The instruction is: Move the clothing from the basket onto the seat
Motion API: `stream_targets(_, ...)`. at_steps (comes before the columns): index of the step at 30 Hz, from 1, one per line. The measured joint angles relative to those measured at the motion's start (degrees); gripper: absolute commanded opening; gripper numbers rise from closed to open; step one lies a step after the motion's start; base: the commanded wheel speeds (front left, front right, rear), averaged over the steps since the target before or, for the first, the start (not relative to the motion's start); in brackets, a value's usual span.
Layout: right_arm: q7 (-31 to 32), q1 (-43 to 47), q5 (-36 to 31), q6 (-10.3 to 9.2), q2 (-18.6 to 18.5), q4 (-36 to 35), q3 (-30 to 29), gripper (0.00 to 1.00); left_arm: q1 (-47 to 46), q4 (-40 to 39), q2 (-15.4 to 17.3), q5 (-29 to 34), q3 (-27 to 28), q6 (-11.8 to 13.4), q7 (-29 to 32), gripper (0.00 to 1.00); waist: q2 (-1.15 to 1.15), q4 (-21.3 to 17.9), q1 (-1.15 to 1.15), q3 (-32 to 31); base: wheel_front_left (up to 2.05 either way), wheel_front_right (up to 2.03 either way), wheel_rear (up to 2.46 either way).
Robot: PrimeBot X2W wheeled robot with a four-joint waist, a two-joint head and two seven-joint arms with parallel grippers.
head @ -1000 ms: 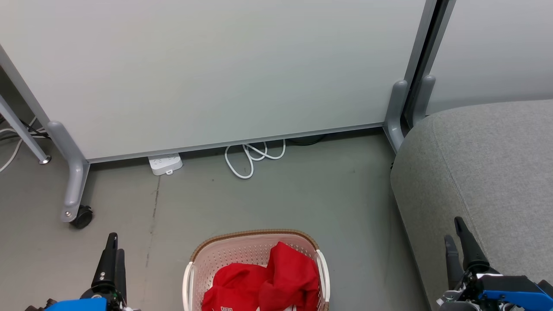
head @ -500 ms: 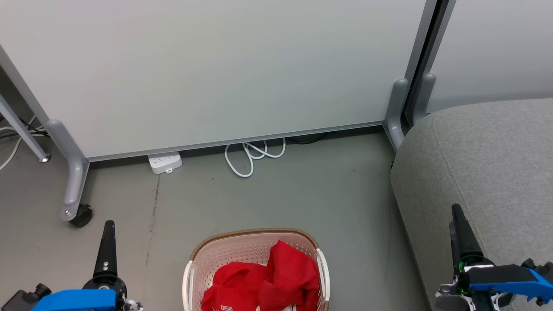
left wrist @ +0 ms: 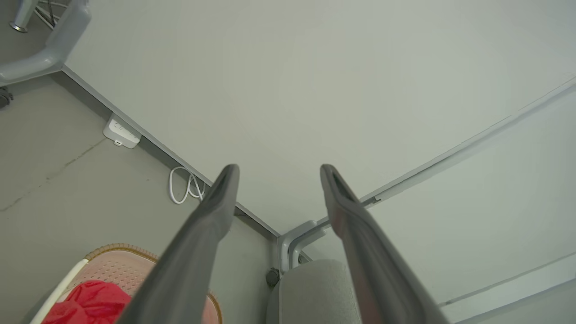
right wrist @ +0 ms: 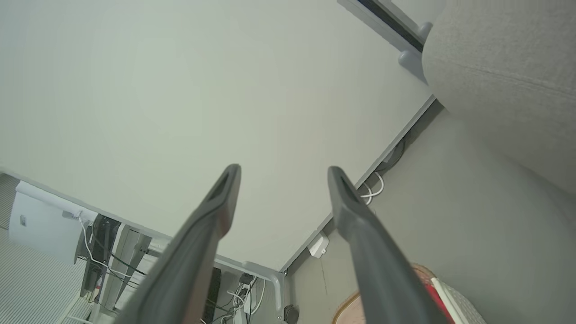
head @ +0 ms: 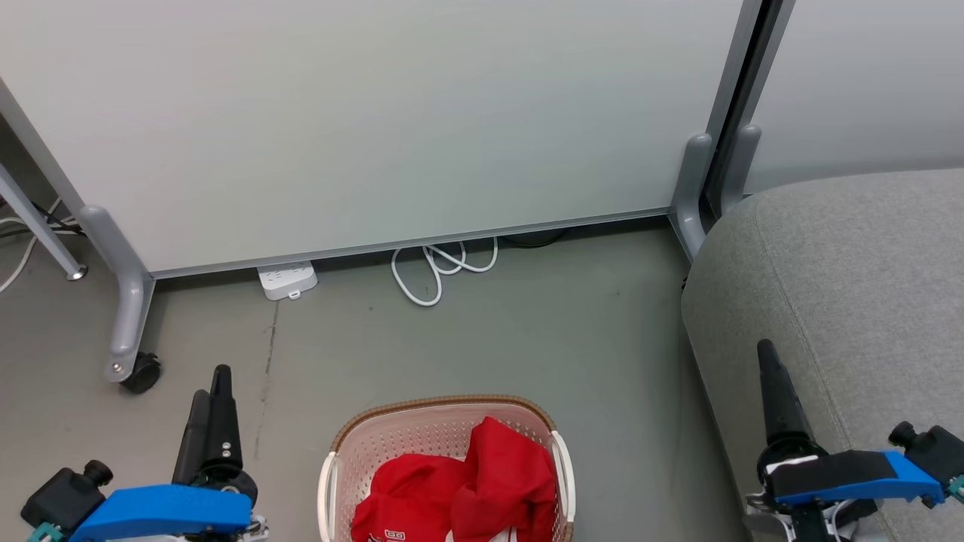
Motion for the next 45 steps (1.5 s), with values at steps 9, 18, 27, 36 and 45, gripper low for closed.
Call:
stream_targets(9, -1.71, -0.12, -9.39, 0.0, 0.0, 0.36, 1.68, 1.0, -0.15, -0.23, 0.1, 8.95, -1.96, 1.13, -1.79, 1.0, 0.0, 0.13, 0.0, 0.15, 0.0, 0.0, 0.0)
stream_targets(18, -3.31, -0.18, -17.0, 0.0, 0.0, 1.65, 2.44, 1.0, -0.23, 0.08, 0.21, 16.26, -3.25, 1.77, -3.42, 1.0, 0.0, 0.16, 0.0, 0.23, 0.0, 0.0, 0.0)
stream_targets(27, -4.8, -0.47, -23.2, 0.0, -0.01, 2.36, 3.18, 1.0, -0.42, 0.51, 0.27, 23.02, -4.33, 1.86, -4.89, 1.0, 0.0, 0.18, 0.0, 0.32, 0.0, 0.0, 0.0)
stream_targets(36, -6.06, -0.67, -28.91, 0.0, -0.01, 3.2, 3.78, 1.0, -0.65, 0.75, 0.37, 28.72, -5.43, 2.27, -6.12, 1.0, 0.0, 0.28, 0.0, 0.35, 0.0, 0.0, 0.0)
stream_targets(45, -7.34, -0.83, -33.84, 0.0, -0.02, 3.36, 4.27, 1.0, -0.76, 0.73, 0.46, 33.48, -6.08, 2.52, -7.45, 1.0, 0.0, 0.37, 0.0, 0.44, 0.0, 0.0, 0.0)
